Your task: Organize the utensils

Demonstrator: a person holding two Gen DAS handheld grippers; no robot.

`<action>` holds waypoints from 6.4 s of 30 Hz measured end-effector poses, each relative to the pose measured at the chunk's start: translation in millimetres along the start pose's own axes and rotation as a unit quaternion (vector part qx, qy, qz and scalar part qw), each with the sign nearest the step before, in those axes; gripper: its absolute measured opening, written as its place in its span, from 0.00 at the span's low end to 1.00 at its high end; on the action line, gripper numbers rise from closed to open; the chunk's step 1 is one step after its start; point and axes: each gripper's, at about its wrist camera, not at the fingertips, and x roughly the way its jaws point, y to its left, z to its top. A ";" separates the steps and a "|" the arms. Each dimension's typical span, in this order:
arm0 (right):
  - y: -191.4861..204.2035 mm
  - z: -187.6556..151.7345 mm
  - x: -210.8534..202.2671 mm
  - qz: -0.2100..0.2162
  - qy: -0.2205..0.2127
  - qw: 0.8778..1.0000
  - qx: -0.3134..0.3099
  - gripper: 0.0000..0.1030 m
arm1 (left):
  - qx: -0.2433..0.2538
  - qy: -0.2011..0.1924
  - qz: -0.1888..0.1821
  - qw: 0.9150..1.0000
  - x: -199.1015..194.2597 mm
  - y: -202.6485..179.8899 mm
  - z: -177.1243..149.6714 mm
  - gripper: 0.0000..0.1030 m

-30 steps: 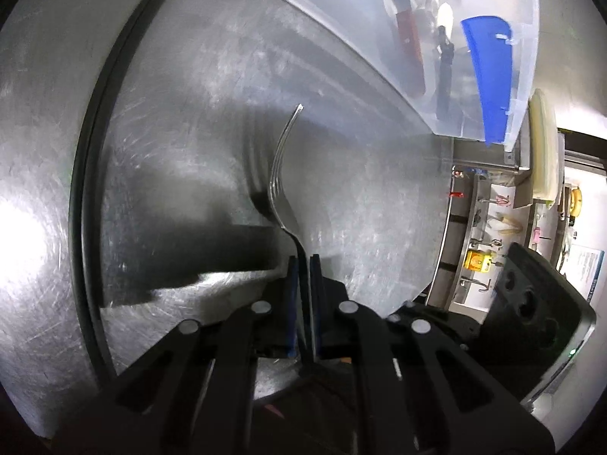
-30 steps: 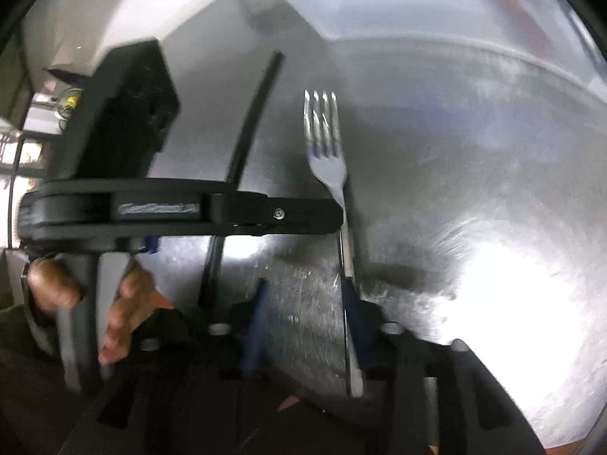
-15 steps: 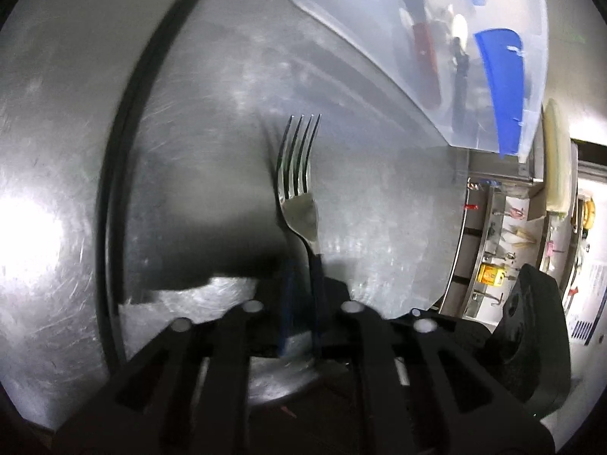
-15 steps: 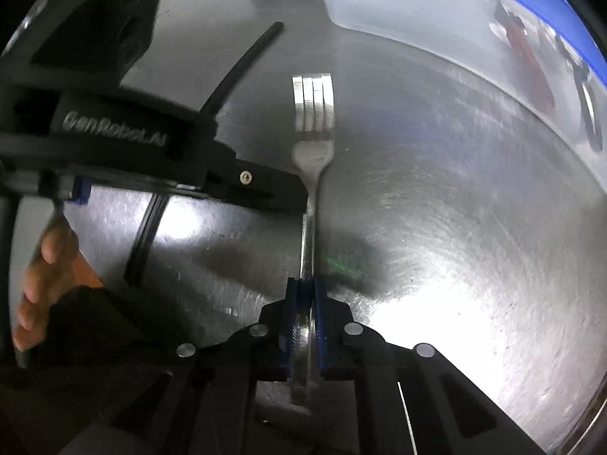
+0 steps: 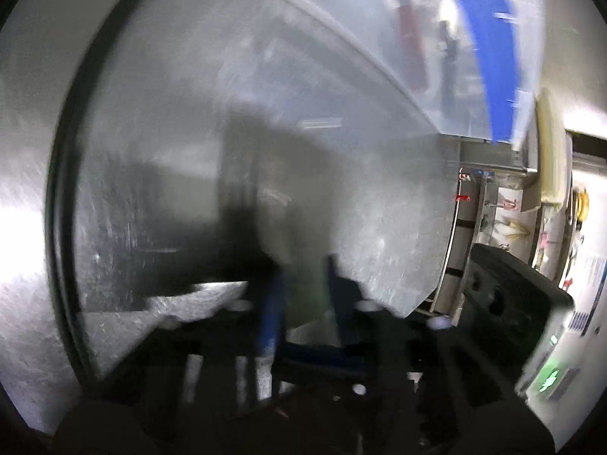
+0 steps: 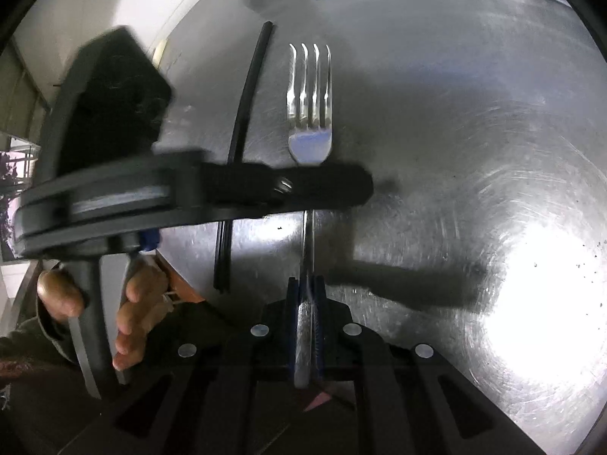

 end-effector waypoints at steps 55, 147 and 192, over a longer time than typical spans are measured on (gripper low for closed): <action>-75.4 289.3 -97.1 -0.141 -0.002 0.989 0.043 0.25 | 0.100 0.011 0.173 0.980 -5.5 -137.3 271.2 0.24; 17.2 23.0 1.1 -0.009 -0.017 0.998 0.063 0.06 | 0.002 0.037 -0.103 0.994 -74.0 54.9 7.7 0.28; -52.4 207.0 -205.0 -0.218 -0.180 0.956 -0.084 0.06 | 0.153 -0.063 0.005 0.986 -64.3 -203.7 248.0 0.05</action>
